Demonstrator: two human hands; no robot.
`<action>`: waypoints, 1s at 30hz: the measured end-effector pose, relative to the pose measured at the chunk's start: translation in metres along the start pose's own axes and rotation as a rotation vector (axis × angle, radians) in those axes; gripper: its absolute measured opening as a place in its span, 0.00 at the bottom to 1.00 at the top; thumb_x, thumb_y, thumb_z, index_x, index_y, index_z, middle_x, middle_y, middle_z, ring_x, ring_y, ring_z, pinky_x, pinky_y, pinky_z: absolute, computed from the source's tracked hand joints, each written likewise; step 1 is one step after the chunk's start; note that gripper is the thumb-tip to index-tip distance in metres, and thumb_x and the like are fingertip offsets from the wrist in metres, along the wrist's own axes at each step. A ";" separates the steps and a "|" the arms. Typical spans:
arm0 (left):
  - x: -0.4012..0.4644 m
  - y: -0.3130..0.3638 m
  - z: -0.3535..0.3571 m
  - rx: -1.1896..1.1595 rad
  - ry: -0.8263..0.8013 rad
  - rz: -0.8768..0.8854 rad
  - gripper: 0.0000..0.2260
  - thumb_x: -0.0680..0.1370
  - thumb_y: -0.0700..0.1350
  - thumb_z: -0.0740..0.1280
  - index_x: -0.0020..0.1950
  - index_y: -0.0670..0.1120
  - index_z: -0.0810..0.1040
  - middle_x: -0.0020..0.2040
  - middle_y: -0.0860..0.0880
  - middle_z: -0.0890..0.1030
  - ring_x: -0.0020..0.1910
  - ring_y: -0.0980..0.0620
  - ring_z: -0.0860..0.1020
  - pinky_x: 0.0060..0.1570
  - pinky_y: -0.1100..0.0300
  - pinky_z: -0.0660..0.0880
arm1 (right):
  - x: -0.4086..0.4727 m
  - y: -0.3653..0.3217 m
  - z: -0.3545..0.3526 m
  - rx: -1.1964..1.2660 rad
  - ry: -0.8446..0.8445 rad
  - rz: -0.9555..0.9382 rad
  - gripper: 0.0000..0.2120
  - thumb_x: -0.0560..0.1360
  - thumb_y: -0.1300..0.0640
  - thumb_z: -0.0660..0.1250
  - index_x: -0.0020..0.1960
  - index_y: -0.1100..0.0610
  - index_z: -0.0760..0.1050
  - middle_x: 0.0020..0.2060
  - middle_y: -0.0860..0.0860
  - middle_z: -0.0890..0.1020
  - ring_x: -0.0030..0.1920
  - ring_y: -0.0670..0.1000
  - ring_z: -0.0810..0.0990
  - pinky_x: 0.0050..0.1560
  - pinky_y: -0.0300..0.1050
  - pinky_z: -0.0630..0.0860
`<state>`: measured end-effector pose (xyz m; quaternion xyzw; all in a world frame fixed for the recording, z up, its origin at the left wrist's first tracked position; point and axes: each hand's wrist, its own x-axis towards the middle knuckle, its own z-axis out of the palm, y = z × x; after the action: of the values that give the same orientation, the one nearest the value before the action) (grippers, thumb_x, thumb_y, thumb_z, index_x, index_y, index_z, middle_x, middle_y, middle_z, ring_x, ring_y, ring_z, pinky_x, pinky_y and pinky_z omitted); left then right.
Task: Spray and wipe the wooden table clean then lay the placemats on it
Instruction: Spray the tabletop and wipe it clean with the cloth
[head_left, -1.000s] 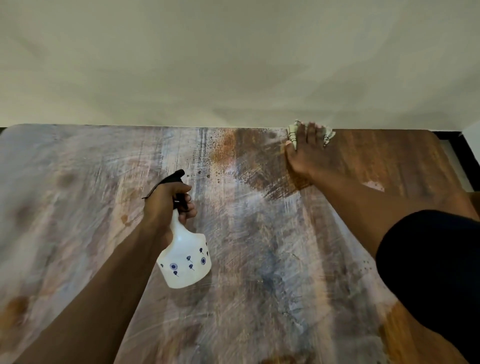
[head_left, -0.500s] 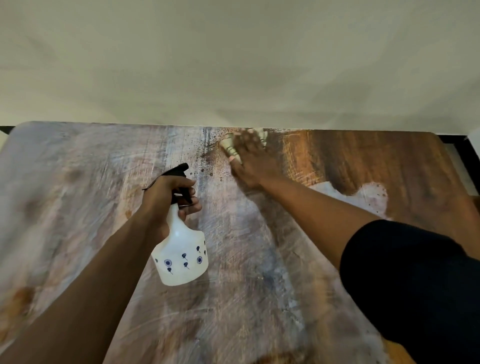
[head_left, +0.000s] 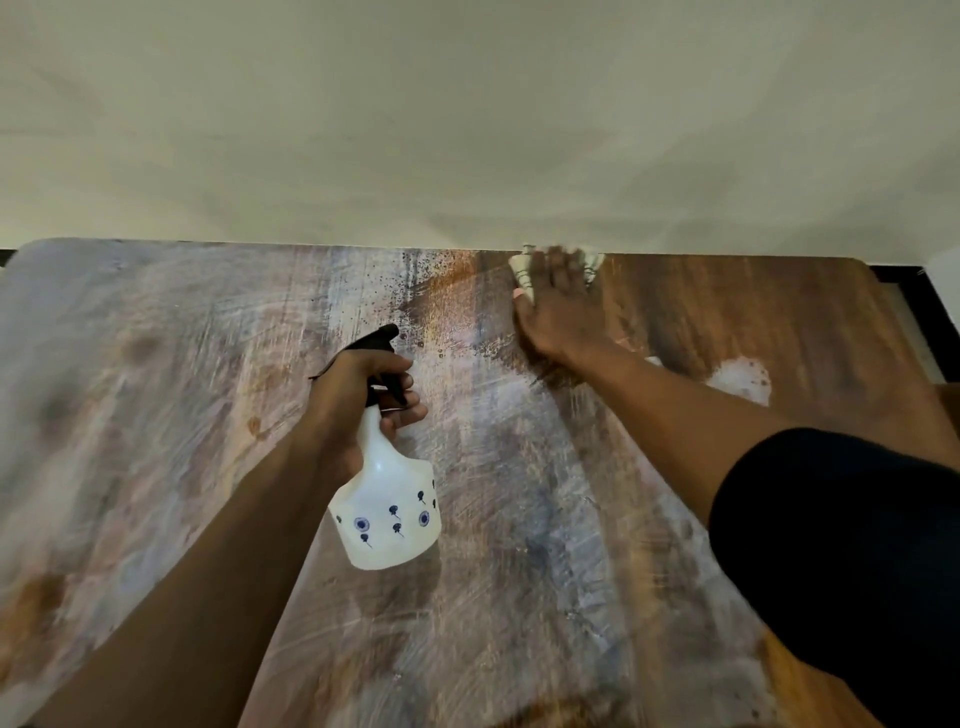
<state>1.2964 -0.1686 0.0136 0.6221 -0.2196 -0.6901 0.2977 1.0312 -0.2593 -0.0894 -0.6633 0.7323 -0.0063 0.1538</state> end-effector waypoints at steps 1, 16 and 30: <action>-0.001 0.001 -0.001 0.004 0.012 0.003 0.06 0.77 0.41 0.69 0.41 0.41 0.77 0.37 0.45 0.77 0.31 0.47 0.80 0.19 0.66 0.66 | -0.003 -0.021 0.006 -0.019 -0.002 -0.057 0.35 0.85 0.36 0.42 0.85 0.52 0.36 0.84 0.57 0.39 0.83 0.60 0.36 0.80 0.68 0.38; -0.014 0.002 -0.030 -0.020 0.096 0.074 0.04 0.78 0.40 0.69 0.43 0.42 0.79 0.35 0.47 0.79 0.29 0.48 0.81 0.23 0.63 0.67 | 0.011 -0.089 0.018 -0.040 -0.065 -0.281 0.34 0.86 0.36 0.43 0.85 0.50 0.37 0.84 0.54 0.38 0.83 0.58 0.36 0.78 0.69 0.37; -0.019 0.003 -0.075 -0.226 0.221 0.140 0.11 0.77 0.37 0.69 0.59 0.39 0.83 0.37 0.44 0.78 0.42 0.41 0.79 0.22 0.64 0.71 | 0.004 -0.172 0.042 -0.087 -0.033 -0.352 0.35 0.85 0.38 0.46 0.85 0.53 0.39 0.85 0.56 0.41 0.84 0.59 0.37 0.79 0.67 0.36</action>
<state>1.3717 -0.1526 0.0198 0.6401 -0.1496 -0.6151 0.4354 1.2072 -0.2758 -0.0933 -0.7872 0.6020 0.0095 0.1334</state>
